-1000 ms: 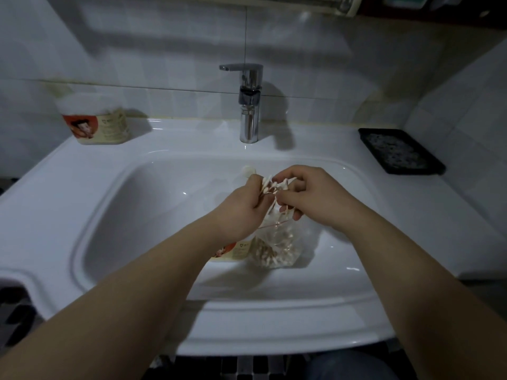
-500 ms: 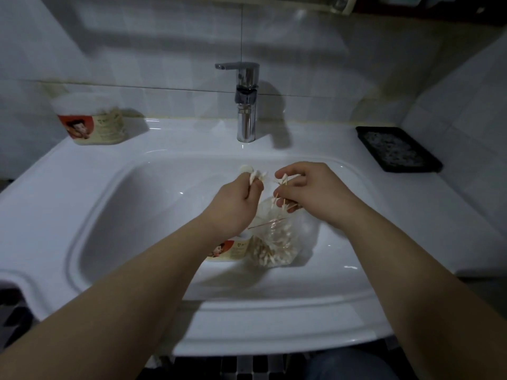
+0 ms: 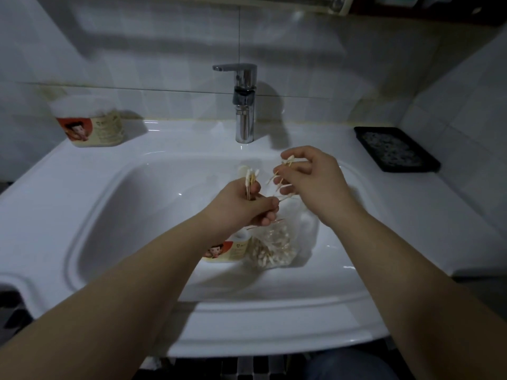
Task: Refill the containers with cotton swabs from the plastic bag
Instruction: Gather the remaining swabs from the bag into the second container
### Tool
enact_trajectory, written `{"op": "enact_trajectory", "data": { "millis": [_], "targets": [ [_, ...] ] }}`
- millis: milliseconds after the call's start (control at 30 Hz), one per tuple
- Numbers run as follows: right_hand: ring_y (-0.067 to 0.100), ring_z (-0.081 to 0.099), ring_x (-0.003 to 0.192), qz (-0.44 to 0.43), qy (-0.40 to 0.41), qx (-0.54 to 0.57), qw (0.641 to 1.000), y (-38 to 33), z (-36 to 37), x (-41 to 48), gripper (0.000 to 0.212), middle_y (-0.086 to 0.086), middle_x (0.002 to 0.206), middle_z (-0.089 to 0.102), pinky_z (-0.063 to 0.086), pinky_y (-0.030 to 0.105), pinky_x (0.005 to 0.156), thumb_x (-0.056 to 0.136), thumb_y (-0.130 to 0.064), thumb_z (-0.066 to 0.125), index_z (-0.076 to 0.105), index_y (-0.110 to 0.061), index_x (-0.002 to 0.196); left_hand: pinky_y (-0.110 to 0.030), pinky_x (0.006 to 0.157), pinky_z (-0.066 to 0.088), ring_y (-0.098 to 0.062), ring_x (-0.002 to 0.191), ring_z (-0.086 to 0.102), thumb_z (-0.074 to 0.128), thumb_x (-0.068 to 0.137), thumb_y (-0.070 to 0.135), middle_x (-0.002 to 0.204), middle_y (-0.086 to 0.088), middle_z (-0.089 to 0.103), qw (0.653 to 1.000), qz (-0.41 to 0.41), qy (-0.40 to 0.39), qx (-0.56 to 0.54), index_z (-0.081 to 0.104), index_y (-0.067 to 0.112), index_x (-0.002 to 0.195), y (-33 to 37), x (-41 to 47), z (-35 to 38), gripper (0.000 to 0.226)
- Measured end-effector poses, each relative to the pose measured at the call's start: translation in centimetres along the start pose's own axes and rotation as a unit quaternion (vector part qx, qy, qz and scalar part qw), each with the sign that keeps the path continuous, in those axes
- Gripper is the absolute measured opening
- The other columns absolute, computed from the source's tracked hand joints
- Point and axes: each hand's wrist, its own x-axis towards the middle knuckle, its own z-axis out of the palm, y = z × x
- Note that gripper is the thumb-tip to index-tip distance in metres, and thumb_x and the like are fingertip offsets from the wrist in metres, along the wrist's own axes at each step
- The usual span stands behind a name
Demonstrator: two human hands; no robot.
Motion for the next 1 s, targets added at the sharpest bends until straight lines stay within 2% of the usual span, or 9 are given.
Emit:
{"op": "enact_trajectory", "data": {
  "millis": [267, 333, 400, 500, 600, 667, 767, 900, 1000],
  "targets": [
    [0.021, 0.072, 0.068, 0.018, 0.05, 0.062, 0.997, -0.4, -1.2, 0.4, 0.023, 0.016, 0.084, 0.075, 0.06, 0.03, 0.063, 0.088, 0.007, 0.07, 0.066, -0.005, 0.107, -0.034, 0.076, 0.064, -0.024, 0.072, 0.068, 0.052, 0.1, -0.008, 0.09, -0.014, 0.072, 0.999, 0.003, 0.01, -0.049, 0.04, 0.015, 0.081, 0.2, 0.3, -0.4, 0.033],
    [0.021, 0.073, 0.069, 0.03, 0.031, 0.052, 0.998, -0.3, -1.1, 0.4, 0.023, 0.018, 0.084, 0.075, 0.061, 0.03, 0.063, 0.088, 0.009, 0.069, 0.067, -0.004, 0.107, -0.031, 0.064, 0.06, -0.02, 0.064, 0.061, 0.043, 0.102, -0.009, 0.084, -0.007, 0.063, 0.999, -0.005, 0.042, -0.032, 0.041, 0.015, 0.089, 0.1, 0.4, -0.3, 0.027],
    [0.022, 0.072, 0.068, 0.039, 0.01, 0.043, 0.998, -0.3, -0.9, 0.2, 0.024, 0.021, 0.083, 0.074, 0.06, 0.03, 0.063, 0.087, 0.011, 0.068, 0.068, -0.004, 0.106, -0.026, 0.051, 0.043, -0.014, 0.055, 0.047, 0.034, 0.1, -0.006, 0.081, -0.005, 0.054, 0.995, -0.03, 0.092, -0.005, 0.046, 0.018, 0.1, 0.0, 0.7, -0.1, 0.027],
    [0.024, 0.072, 0.068, 0.048, -0.017, 0.037, 0.998, -0.2, -0.7, 0.1, 0.024, 0.022, 0.082, 0.074, 0.06, 0.03, 0.064, 0.088, 0.011, 0.068, 0.068, -0.002, 0.109, -0.024, 0.046, 0.025, -0.011, 0.049, 0.029, 0.037, 0.106, 0.009, 0.069, -0.001, 0.041, 0.989, -0.063, 0.129, -0.025, 0.053, 0.018, 0.109, 0.0, 1.0, -0.3, 0.018],
    [0.025, 0.072, 0.071, 0.047, -0.037, 0.036, 0.998, -0.2, -0.6, -0.1, 0.024, 0.021, 0.087, 0.075, 0.061, 0.03, 0.065, 0.09, 0.009, 0.067, 0.067, -0.002, 0.112, -0.023, 0.045, 0.026, -0.01, 0.047, 0.027, 0.043, 0.109, 0.035, 0.061, 0.004, 0.032, 0.992, -0.051, 0.11, -0.017, 0.056, 0.011, 0.099, 0.1, 0.7, -0.5, 0.028],
    [0.027, 0.073, 0.074, 0.045, -0.054, 0.033, 0.997, -0.2, -0.5, -0.2, 0.025, 0.023, 0.092, 0.075, 0.061, 0.03, 0.067, 0.092, 0.008, 0.065, 0.066, -0.003, 0.115, -0.024, 0.05, 0.04, -0.011, 0.05, 0.04, 0.043, 0.109, 0.037, 0.065, 0.0, 0.04, 0.993, -0.041, 0.111, -0.011, 0.051, 0.014, 0.09, 0.1, 0.6, -0.2, 0.031],
    [0.028, 0.074, 0.075, 0.042, -0.085, 0.011, 0.995, -0.1, -0.3, -0.5, 0.026, 0.021, 0.094, 0.075, 0.063, 0.032, 0.071, 0.095, 0.004, 0.065, 0.066, -0.005, 0.119, -0.031, 0.068, 0.058, -0.019, 0.072, 0.066, 0.045, 0.108, 0.035, 0.078, -0.005, 0.064, 0.995, -0.029, 0.089, -0.023, 0.06, 0.009, 0.103, 0.0, 0.4, 0.2, 0.03],
    [0.014, 0.069, 0.063, 0.027, -0.112, -0.065, 0.991, 0.1, 0.0, -0.6, 0.023, 0.012, 0.089, 0.077, 0.06, 0.026, 0.069, 0.096, -0.007, 0.068, 0.069, -0.015, 0.117, -0.032, 0.073, 0.058, -0.021, 0.078, 0.069, 0.048, 0.109, 0.026, 0.089, -0.009, 0.073, 1.0, -0.001, 0.001, -0.019, 0.065, 0.001, 0.115, 0.0, 0.1, 0.3, 0.031],
    [-0.007, 0.061, 0.059, 0.023, -0.103, -0.15, 0.983, 0.4, -0.1, -0.3, 0.025, -0.005, 0.086, 0.076, 0.047, 0.017, 0.066, 0.097, -0.019, 0.068, 0.07, -0.024, 0.121, -0.025, 0.06, 0.052, -0.016, 0.066, 0.063, 0.05, 0.107, 0.014, 0.082, -0.008, 0.072, 1.0, 0.006, 0.016, -0.02, 0.054, 0.008, 0.09, 0.0, 0.1, 0.1, 0.019]
  ]
}}
